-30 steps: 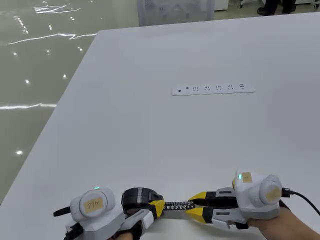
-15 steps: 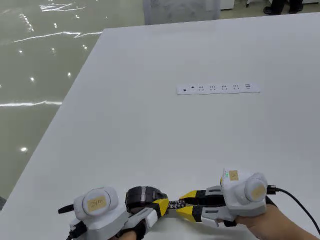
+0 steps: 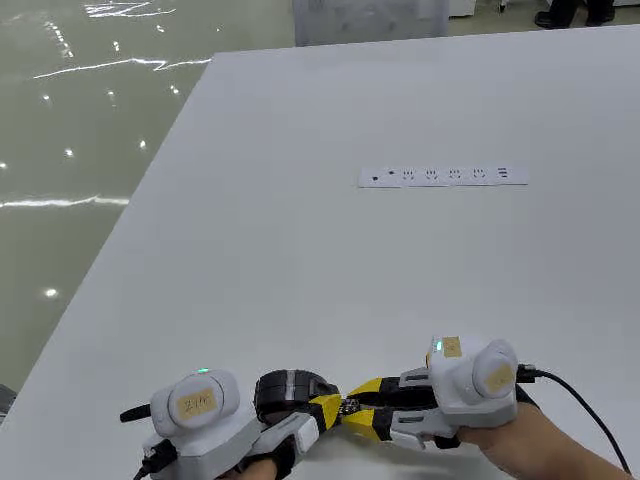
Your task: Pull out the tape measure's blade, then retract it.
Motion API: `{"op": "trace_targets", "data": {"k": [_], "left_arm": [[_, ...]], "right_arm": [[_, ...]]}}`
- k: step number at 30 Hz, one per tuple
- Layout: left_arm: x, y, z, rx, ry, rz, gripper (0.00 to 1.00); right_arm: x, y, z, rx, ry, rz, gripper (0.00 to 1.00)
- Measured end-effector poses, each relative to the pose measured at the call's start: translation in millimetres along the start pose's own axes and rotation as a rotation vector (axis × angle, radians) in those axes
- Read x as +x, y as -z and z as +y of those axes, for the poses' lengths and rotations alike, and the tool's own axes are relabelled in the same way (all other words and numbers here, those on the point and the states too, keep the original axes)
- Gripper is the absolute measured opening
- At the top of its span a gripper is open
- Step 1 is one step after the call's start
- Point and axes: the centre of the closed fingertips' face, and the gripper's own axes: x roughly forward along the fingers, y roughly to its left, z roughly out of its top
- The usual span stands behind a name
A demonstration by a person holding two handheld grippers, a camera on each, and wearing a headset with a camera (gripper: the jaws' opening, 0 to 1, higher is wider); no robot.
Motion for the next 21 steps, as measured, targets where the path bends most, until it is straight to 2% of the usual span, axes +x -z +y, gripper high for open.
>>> {"op": "trace_targets", "data": {"k": [16,21], "left_arm": [[0.6,0.6,-0.8,0.017,-0.005,0.001,0.59],[1.1,2.5,-4.0,0.057,-0.008,0.008,0.59]], "right_arm": [[-0.5,2.6,-0.2,-0.006,0.003,0.007,0.14],[-0.3,8.7,0.6,-0.02,0.004,0.029,0.14]]}}
